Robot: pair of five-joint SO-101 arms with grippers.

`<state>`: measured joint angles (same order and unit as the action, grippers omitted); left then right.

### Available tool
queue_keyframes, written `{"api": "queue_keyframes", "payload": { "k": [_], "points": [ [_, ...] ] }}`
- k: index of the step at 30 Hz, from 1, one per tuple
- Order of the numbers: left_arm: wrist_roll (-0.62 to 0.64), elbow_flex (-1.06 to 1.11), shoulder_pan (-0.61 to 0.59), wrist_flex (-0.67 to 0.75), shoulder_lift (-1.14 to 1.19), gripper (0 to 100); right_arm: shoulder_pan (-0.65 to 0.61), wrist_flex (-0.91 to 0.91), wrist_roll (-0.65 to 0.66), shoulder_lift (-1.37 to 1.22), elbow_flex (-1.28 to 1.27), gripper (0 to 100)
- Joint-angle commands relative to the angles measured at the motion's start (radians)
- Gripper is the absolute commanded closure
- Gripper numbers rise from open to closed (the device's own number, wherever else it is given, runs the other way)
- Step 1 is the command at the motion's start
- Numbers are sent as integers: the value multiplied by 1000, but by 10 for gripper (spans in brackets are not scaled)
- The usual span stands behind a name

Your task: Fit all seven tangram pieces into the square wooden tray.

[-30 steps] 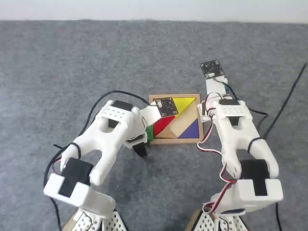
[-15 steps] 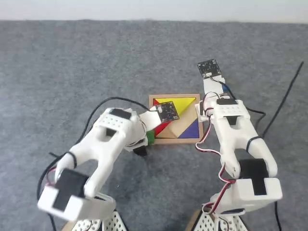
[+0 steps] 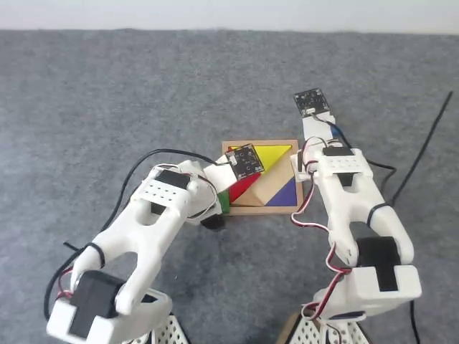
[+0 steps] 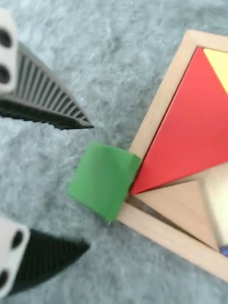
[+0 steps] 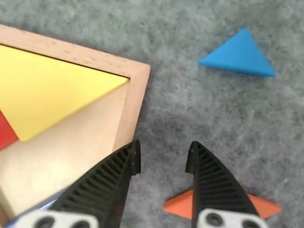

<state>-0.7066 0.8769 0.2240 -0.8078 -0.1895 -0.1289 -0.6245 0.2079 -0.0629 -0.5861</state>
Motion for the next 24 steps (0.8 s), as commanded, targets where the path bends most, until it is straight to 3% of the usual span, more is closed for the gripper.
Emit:
{"api": "queue_keyframes", "payload": {
  "k": [1, 10, 24],
  "points": [
    [23, -65, 5, 2, 38, 629, -5, 15, 5, 5, 55, 833],
    [46, -282, 6, -121, 241, 629, -5, 13, 5, 5, 55, 833],
    [-25, -280, 43, -166, 247, 709, -5, 12, 5, 7, 55, 833]
  ]
}}
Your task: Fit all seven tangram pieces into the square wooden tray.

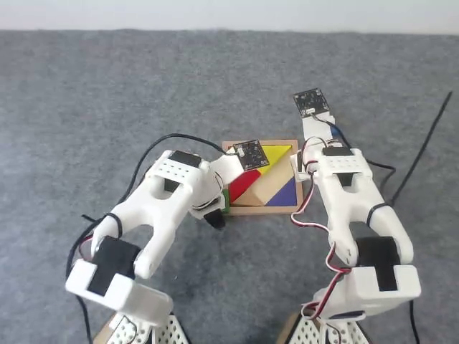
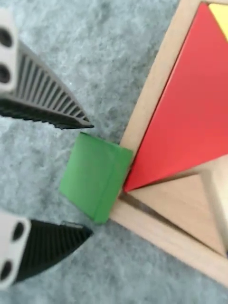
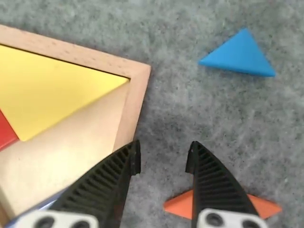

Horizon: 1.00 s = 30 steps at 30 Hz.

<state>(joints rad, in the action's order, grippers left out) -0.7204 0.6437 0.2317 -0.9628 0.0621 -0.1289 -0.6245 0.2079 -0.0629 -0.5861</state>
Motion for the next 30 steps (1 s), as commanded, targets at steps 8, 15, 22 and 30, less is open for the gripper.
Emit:
{"api": "queue_keyframes", "payload": {
  "k": [8, 15, 22, 30],
  "points": [
    [-137, -56, 44, -11, 2, 709, -5, 12, 5, 7, 55, 833],
    [-143, -79, 28, -15, 5, 710, -5, 12, 5, 7, 55, 833],
    [-144, -50, 74, -11, 5, 771, -5, 12, 5, 7, 55, 833],
    [-144, -48, 68, -11, 5, 775, -2, 10, 5, 8, 55, 833]
  ]
}}
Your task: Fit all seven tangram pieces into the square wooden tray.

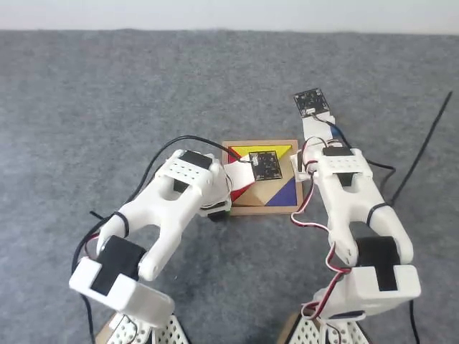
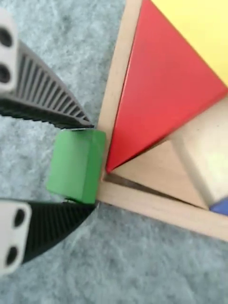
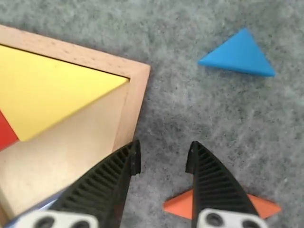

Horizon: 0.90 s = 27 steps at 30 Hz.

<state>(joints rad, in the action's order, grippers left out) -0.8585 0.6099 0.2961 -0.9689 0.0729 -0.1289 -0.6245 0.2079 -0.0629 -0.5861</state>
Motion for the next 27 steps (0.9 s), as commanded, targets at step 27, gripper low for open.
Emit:
{"api": "queue_keyframes", "payload": {
  "k": [27],
  "points": [
    [258, 140, 8, 69, -256, 859, 4, 10, 5, 15, 55, 833]
  ]
}}
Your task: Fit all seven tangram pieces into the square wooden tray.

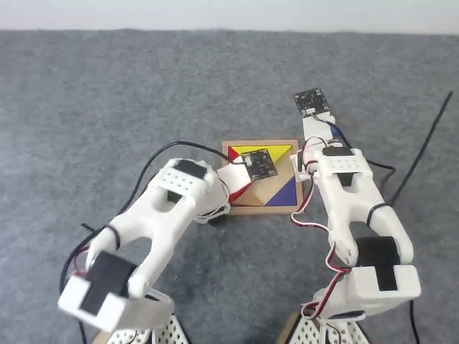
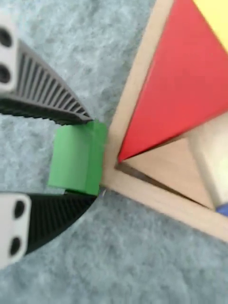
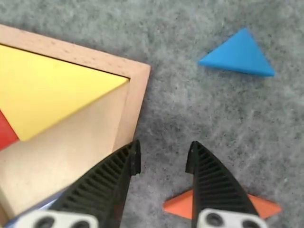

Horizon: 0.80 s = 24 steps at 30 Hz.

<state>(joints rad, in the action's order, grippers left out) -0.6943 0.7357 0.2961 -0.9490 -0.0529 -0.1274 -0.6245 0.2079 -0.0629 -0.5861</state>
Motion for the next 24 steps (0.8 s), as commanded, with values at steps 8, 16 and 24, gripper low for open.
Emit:
{"api": "queue_keyframes", "payload": {
  "k": [8, 16, 24],
  "points": [
    [230, -16, 17, 71, -222, 861, 67, -15, -60, 64, 52, 833],
    [385, -110, 163, 133, -207, 859, 205, -51, -186, 111, 49, 833],
    [466, -420, 222, 115, 193, 859, 234, -76, -209, 116, 49, 833]
  ]
}}
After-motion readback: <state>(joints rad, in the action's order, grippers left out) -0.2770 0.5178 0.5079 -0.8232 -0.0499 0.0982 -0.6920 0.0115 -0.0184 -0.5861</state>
